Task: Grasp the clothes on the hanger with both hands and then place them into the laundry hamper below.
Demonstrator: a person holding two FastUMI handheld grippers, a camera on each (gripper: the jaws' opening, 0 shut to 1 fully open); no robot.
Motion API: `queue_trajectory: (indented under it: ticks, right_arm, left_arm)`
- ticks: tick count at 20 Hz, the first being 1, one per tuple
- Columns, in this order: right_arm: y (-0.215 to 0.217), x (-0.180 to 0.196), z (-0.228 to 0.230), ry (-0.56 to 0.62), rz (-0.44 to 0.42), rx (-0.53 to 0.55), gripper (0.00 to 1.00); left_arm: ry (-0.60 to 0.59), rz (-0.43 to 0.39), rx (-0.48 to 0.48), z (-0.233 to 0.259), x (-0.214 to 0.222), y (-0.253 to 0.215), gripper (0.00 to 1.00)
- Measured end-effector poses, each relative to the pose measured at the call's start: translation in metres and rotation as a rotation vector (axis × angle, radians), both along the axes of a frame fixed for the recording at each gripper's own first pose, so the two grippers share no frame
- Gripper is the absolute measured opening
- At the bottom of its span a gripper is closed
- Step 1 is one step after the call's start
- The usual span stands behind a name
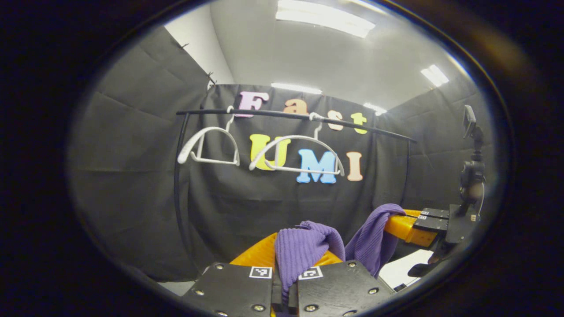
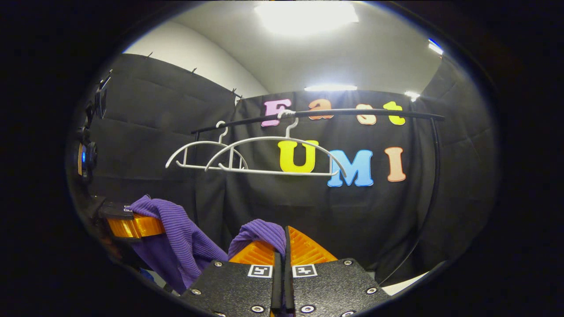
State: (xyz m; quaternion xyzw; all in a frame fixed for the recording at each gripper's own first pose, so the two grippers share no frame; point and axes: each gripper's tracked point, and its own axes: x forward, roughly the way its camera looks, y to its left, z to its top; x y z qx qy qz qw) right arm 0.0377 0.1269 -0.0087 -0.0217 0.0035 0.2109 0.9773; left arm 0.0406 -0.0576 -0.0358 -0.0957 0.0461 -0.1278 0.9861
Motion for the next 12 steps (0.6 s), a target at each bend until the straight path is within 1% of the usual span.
queue_trajectory:
  ticks: [3, 9, 12]
  right_arm:
    - [-0.002, -0.005, -0.045, 0.099, -0.014, -0.014, 0.02]
    - [-0.023, -0.013, -0.131, 0.301, -0.091, -0.019, 0.02]
    - [-0.034, -0.011, -0.169, 0.384, -0.122, -0.084, 0.02]
  left_arm:
    - [0.071, -0.03, -0.005, -0.039, -0.002, -0.016, 0.02]
    - [0.202, -0.036, 0.054, -0.116, -0.013, -0.02, 0.02]
    - [0.266, -0.034, 0.071, -0.145, -0.017, -0.022, 0.02]
